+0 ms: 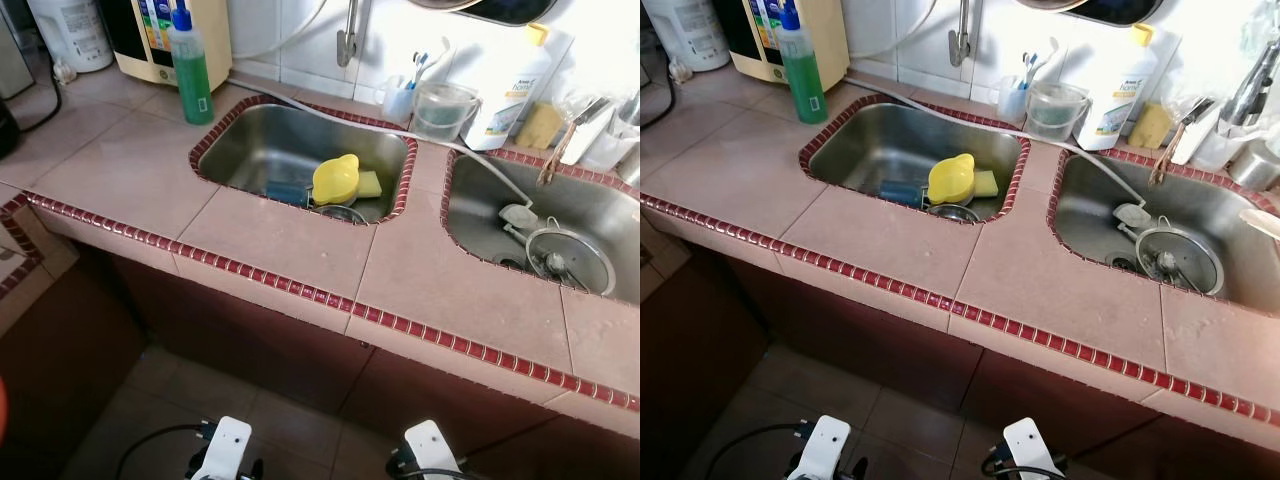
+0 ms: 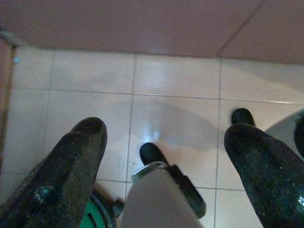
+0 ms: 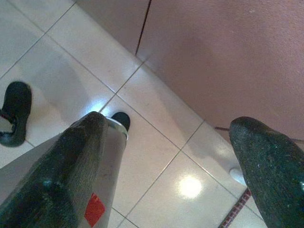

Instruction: Kitchen organization

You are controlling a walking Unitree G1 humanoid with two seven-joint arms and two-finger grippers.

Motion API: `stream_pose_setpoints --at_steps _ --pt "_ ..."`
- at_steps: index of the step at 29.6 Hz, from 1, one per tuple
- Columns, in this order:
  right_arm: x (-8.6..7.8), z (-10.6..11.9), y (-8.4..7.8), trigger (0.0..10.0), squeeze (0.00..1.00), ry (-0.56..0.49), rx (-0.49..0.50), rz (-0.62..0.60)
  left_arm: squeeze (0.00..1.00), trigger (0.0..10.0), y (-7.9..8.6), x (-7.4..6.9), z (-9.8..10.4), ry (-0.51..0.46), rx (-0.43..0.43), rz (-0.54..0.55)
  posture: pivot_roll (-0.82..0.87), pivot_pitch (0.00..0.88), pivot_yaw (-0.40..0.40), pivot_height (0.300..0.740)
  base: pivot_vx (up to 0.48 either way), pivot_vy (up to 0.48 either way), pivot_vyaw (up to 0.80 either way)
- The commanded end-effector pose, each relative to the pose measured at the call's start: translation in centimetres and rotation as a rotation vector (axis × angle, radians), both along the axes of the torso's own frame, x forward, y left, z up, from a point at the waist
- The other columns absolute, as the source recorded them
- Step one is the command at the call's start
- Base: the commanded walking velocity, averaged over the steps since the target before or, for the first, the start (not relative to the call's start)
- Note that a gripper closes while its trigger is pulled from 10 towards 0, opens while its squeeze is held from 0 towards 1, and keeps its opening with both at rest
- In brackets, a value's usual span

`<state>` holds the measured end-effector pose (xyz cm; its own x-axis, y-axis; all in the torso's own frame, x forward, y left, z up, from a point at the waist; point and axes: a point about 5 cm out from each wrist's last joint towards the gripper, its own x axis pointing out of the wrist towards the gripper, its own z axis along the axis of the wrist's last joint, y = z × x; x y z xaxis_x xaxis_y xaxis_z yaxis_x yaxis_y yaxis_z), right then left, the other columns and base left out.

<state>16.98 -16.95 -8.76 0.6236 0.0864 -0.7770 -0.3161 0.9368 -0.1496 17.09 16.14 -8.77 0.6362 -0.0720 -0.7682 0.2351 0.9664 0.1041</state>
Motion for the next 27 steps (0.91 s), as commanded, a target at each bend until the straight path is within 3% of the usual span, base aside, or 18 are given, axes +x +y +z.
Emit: stream_pose_setpoints --at_steps 1,11,17,27 --pt "-0.6 -0.3 -0.5 10.0 0.0 0.018 -0.005 -0.049 0.0 10.0 0.6 -0.5 -0.2 0.026 -0.006 0.045 -0.17 0.037 -0.058 0.74 0.0 0.0 0.0" --pt "-1.3 -0.5 -1.2 10.0 0.0 0.025 0.012 -0.183 0.0 10.0 2.3 0.0 0.1 0.018 -0.008 0.114 -0.19 0.0 -0.019 0.74 0.0 0.0 0.0" --pt "-1.6 -0.7 -1.2 10.0 0.0 0.047 -0.001 -0.192 0.0 10.0 2.0 0.8 0.4 0.011 0.002 0.096 -0.19 0.0 -0.005 0.74 0.0 0.0 0.0" --pt "-1.5 -0.8 -1.0 10.0 0.0 0.064 -0.01 -0.181 0.0 10.0 0.8 0.7 0.2 0.025 -0.01 0.066 -0.19 0.0 -0.015 0.74 0.0 0.0 0.0"
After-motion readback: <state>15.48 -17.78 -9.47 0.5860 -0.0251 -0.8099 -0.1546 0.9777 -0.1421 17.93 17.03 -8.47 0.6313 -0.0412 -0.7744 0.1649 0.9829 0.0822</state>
